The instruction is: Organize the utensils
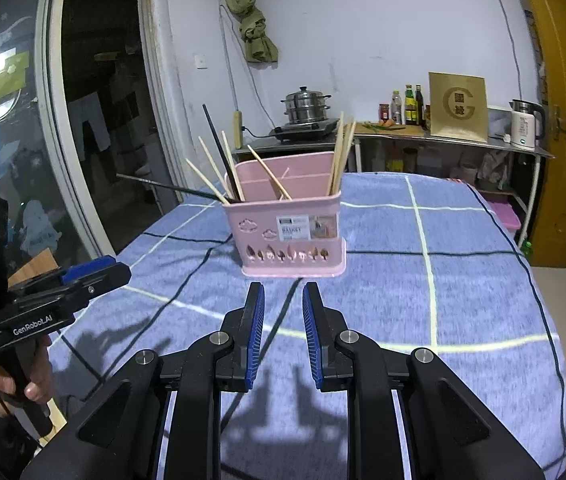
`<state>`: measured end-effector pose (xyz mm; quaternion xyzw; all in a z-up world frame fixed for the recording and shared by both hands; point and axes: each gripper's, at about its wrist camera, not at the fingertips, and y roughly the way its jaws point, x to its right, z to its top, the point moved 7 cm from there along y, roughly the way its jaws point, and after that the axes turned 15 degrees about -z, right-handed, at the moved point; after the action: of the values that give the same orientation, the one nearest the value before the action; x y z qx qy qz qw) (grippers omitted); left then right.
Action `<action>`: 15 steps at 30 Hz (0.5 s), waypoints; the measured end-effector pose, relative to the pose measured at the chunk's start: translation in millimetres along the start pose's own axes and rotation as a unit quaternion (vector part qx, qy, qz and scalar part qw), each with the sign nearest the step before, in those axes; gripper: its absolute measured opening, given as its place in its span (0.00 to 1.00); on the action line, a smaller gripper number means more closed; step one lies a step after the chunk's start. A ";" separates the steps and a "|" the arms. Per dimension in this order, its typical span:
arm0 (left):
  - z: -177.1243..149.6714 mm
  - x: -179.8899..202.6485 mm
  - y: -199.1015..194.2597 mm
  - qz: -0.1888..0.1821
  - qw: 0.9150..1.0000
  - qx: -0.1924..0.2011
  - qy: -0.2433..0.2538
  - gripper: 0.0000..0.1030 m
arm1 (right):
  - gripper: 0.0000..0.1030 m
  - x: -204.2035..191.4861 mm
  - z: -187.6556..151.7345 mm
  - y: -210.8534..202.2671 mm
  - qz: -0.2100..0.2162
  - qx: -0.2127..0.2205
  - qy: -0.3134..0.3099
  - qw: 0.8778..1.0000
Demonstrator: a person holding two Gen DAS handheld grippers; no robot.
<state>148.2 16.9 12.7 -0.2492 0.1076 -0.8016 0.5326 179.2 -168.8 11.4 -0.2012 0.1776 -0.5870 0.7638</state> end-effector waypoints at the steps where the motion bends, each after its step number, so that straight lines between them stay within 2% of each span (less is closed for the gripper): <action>1: -4.1 2.1 -2.0 0.004 1.000 0.002 0.001 0.46 | 0.20 0.1 -2.8 -2.5 -0.002 0.001 0.000 1.000; 8: -19.6 11.0 -13.1 0.031 0.999 0.013 0.017 0.46 | 0.20 -9.6 -18.8 -19.0 -0.018 0.012 -0.014 1.000; 15: -29.2 18.3 -16.9 0.029 0.999 0.014 0.026 0.46 | 0.20 -20.1 -27.1 -25.4 -0.023 0.016 -0.025 0.999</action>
<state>114.0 4.5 0.4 -0.2179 0.1173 -0.7932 0.5565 139.5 -157.8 2.0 -0.2075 0.1443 -0.6016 0.7577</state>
